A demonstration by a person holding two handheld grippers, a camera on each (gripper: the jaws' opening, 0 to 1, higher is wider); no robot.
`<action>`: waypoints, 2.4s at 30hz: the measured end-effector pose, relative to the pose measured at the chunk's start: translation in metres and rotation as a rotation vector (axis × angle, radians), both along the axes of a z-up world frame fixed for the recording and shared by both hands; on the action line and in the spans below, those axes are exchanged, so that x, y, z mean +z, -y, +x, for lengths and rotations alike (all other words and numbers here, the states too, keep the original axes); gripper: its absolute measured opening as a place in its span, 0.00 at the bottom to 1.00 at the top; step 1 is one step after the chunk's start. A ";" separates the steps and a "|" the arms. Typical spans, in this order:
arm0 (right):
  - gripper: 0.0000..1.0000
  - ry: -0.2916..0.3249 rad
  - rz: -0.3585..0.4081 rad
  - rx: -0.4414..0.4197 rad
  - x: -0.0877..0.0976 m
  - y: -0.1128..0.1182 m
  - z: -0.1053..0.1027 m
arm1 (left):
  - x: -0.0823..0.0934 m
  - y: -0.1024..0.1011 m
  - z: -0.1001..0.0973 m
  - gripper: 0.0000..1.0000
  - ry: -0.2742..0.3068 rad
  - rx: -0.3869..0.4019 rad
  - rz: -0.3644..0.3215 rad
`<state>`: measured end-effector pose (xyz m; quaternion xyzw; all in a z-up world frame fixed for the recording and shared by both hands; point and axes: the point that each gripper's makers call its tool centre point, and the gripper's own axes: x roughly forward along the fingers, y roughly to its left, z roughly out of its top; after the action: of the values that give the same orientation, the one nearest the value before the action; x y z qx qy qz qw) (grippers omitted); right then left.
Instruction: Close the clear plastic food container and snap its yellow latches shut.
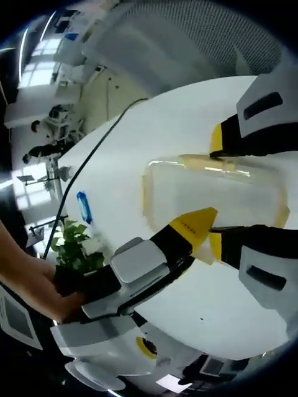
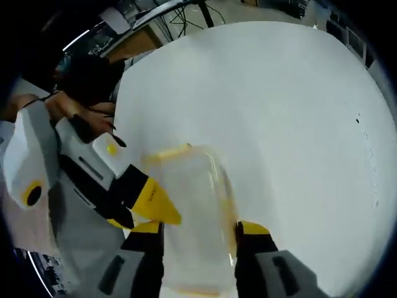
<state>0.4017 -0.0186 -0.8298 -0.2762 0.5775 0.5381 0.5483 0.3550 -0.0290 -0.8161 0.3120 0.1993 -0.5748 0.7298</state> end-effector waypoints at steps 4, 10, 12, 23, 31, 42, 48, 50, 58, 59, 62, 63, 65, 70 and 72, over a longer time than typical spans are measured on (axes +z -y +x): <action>0.42 -0.012 0.007 0.003 -0.001 0.000 -0.001 | 0.000 0.001 0.000 0.38 0.013 0.008 0.006; 0.41 -0.050 0.028 0.021 -0.002 0.002 0.001 | -0.005 0.001 0.001 0.37 0.037 -0.005 0.001; 0.39 -0.105 0.070 -0.006 -0.003 0.000 -0.001 | -0.003 0.000 -0.001 0.37 0.008 0.002 -0.002; 0.38 -0.052 0.098 -0.003 -0.001 0.002 0.002 | -0.001 0.000 -0.001 0.39 0.025 -0.008 0.005; 0.42 0.006 0.062 -0.011 -0.001 0.000 0.000 | -0.001 0.000 -0.001 0.39 0.022 0.000 0.010; 0.42 0.181 0.062 -0.043 0.007 0.001 0.000 | 0.000 0.001 -0.001 0.40 0.023 0.004 0.029; 0.40 0.315 0.036 -0.006 0.014 -0.002 -0.004 | 0.000 0.002 -0.002 0.40 0.036 0.004 0.056; 0.40 0.327 0.039 -0.035 0.014 0.000 -0.002 | 0.000 0.002 -0.002 0.41 0.040 0.007 0.064; 0.52 0.337 0.110 -0.184 0.015 0.009 -0.005 | 0.007 -0.007 -0.005 0.36 -0.046 0.099 0.026; 0.55 0.342 0.111 -0.203 0.015 0.011 -0.005 | 0.009 -0.008 -0.003 0.36 -0.049 0.112 0.016; 0.55 0.345 0.173 -0.316 0.023 0.015 -0.004 | 0.020 -0.012 0.001 0.39 -0.066 0.162 -0.037; 0.55 0.345 0.186 -0.353 0.026 0.018 -0.003 | 0.024 -0.014 0.003 0.39 -0.072 0.181 -0.056; 0.55 0.363 0.209 -0.415 0.032 0.026 -0.001 | 0.030 -0.021 0.010 0.39 -0.049 0.197 -0.060; 0.55 0.386 0.228 -0.526 0.038 0.048 -0.006 | 0.034 -0.039 0.028 0.42 -0.069 0.307 -0.099; 0.55 0.360 0.245 -0.564 0.037 0.052 -0.014 | 0.031 -0.043 0.030 0.43 -0.108 0.346 -0.121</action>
<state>0.3876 -0.0707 -0.7924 -0.1284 0.4565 0.3735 0.7973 0.3853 0.0141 -0.7848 0.1973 0.2539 -0.4674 0.8235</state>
